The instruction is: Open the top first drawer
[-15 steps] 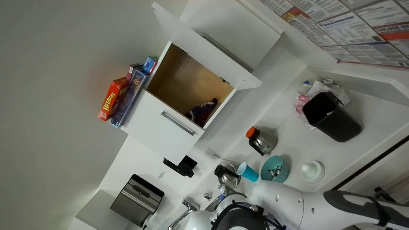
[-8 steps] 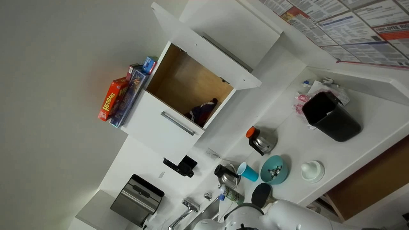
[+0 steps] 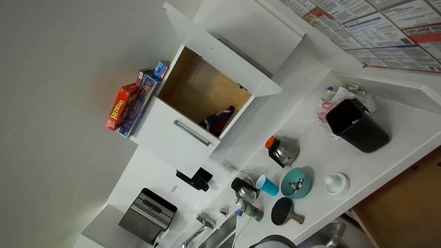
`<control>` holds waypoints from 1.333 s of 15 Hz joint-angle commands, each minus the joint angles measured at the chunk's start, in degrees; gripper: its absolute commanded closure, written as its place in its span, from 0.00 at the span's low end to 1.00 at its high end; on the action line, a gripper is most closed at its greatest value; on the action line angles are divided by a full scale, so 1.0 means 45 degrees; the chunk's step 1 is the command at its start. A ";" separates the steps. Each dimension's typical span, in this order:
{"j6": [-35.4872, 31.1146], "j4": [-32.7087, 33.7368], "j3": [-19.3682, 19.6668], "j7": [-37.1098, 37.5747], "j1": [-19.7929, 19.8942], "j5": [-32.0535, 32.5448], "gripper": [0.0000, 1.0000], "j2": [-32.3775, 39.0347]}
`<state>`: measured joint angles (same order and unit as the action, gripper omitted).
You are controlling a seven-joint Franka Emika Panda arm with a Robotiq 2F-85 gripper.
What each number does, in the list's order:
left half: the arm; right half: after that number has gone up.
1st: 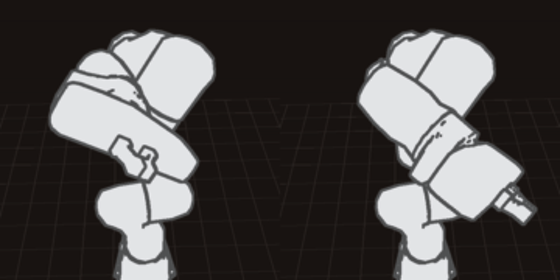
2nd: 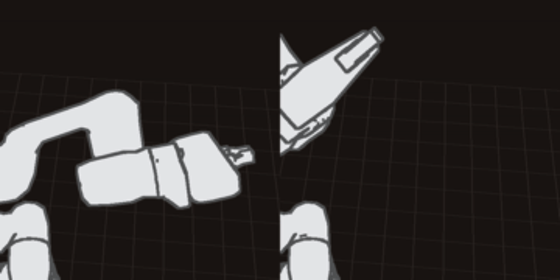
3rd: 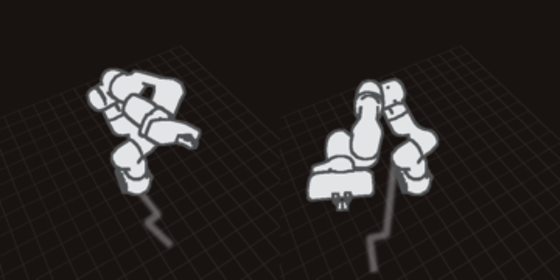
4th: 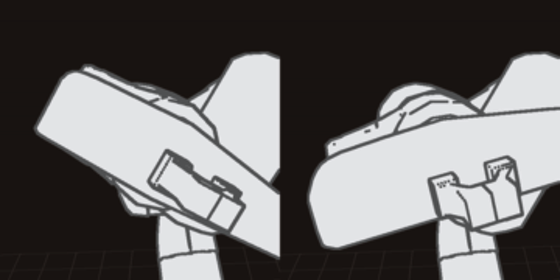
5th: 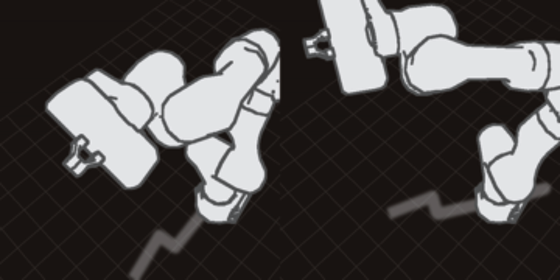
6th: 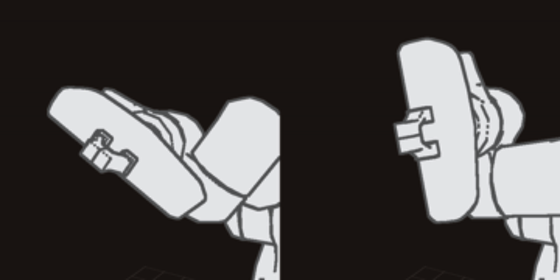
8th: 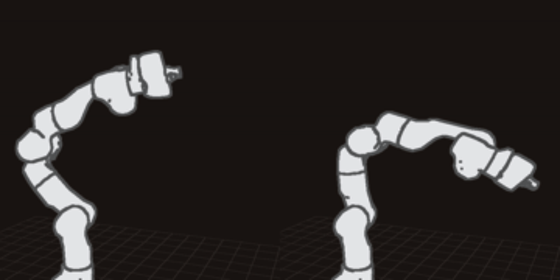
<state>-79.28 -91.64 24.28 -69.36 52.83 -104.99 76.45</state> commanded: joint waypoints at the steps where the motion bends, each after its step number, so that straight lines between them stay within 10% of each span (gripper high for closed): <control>1: -0.1129 0.1307 0.0080 0.0809 0.0890 -0.0122 0.96 0.0760; 6: -0.1318 0.1318 -0.0047 0.0961 0.1372 0.0357 0.96 0.0552; 7: -0.1298 0.1264 -0.0044 0.0936 0.1394 0.0491 0.58 0.0483; 16: -0.2070 -0.0894 0.0766 0.0001 0.1100 0.2184 0.00 -0.1498; 20: -0.2273 -0.3295 0.1546 -0.1291 0.0942 0.3217 0.00 -0.3654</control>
<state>-87.02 -95.52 29.60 -70.95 58.26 -93.97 69.89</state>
